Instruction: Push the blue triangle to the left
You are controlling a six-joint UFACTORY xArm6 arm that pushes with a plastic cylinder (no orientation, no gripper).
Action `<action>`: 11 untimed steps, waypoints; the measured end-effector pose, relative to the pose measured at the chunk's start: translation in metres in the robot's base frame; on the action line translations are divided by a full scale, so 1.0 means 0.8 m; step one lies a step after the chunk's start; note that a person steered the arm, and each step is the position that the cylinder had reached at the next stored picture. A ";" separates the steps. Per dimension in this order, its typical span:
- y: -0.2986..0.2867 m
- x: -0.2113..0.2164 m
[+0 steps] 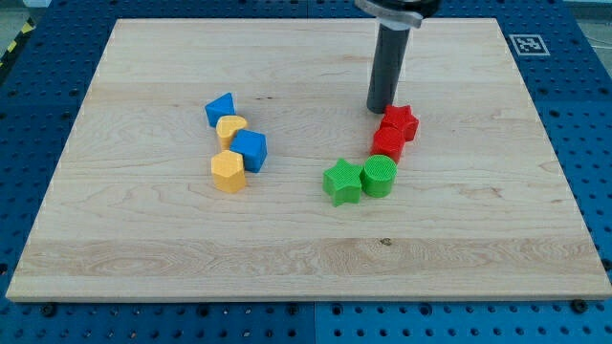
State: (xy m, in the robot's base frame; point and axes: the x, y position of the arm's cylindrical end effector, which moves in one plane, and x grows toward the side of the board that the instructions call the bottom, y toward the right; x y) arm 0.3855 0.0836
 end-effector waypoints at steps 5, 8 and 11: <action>-0.166 0.009; -0.223 0.009; -0.245 0.009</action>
